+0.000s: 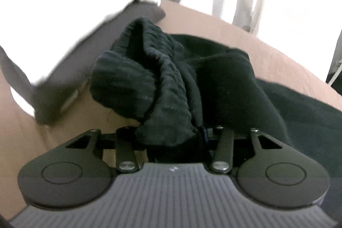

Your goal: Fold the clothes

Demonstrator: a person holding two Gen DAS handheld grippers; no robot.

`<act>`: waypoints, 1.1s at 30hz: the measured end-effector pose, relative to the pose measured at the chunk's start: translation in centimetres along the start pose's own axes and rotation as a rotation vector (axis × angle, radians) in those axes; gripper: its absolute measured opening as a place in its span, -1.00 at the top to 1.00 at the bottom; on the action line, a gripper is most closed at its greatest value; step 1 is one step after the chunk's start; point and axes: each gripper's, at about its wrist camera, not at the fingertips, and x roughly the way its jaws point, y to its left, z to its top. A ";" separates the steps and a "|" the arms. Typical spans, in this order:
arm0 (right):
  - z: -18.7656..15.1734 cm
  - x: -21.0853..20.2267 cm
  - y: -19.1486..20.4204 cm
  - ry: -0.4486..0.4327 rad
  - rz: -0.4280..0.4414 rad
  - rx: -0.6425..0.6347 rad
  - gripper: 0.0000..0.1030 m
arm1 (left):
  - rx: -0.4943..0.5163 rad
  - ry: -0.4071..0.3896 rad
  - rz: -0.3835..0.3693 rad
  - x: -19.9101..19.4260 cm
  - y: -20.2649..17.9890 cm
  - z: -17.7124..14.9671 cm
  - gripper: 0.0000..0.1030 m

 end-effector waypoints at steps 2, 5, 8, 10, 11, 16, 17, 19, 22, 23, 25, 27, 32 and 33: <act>0.0 -1.6 0.9 -0.098 -0.025 0.001 0.79 | 0.058 -0.043 0.016 -1.1 -0.3 1.0 0.28; 0.4 -4.2 3.3 -0.176 -0.066 -0.073 0.80 | 0.127 -0.098 0.031 -2.7 -0.4 2.0 0.31; 0.4 -7.0 5.4 -0.221 -0.104 -0.254 0.81 | 0.105 -0.097 0.007 -4.0 0.0 2.2 0.35; 0.4 -9.0 5.8 -0.241 -0.110 -0.315 0.81 | 0.059 -0.078 -0.010 -3.7 1.0 2.7 0.38; 0.3 -10.2 5.8 -0.248 -0.110 -0.326 0.81 | 0.036 -0.071 -0.016 -4.0 1.7 2.9 0.39; 0.2 -16.5 3.9 -0.232 -0.073 -0.231 0.82 | -0.073 -0.051 -0.056 -7.0 4.7 4.5 0.42; 0.0 -17.6 3.5 -0.213 -0.080 -0.221 0.82 | -0.049 -0.052 -0.053 -8.1 5.1 4.7 0.42; -0.8 -19.4 2.9 -0.151 -0.125 -0.231 0.82 | 0.010 -0.037 -0.048 -9.8 6.0 5.2 0.42; -2.2 -22.0 1.6 -0.037 -0.191 -0.230 0.81 | 0.079 0.099 -0.044 -9.5 8.6 4.7 0.37; -3.2 -22.4 0.1 0.043 -0.206 -0.186 0.81 | 0.100 0.168 -0.042 -8.4 9.9 3.9 0.33; -5.0 -22.8 -3.3 0.207 -0.222 -0.058 0.80 | 0.054 0.348 -0.044 -5.5 13.0 1.7 0.32; -5.7 -22.8 -6.4 0.300 -0.238 0.053 0.72 | -0.084 0.457 -0.080 -3.9 15.4 0.3 0.30; -4.2 -24.1 -7.7 0.218 -0.437 0.039 0.48 | -0.169 0.436 -0.054 -5.2 16.3 0.6 0.06; -4.0 -24.5 -7.1 0.182 -0.484 0.005 0.47 | -0.160 0.422 -0.048 -5.8 16.0 0.7 0.03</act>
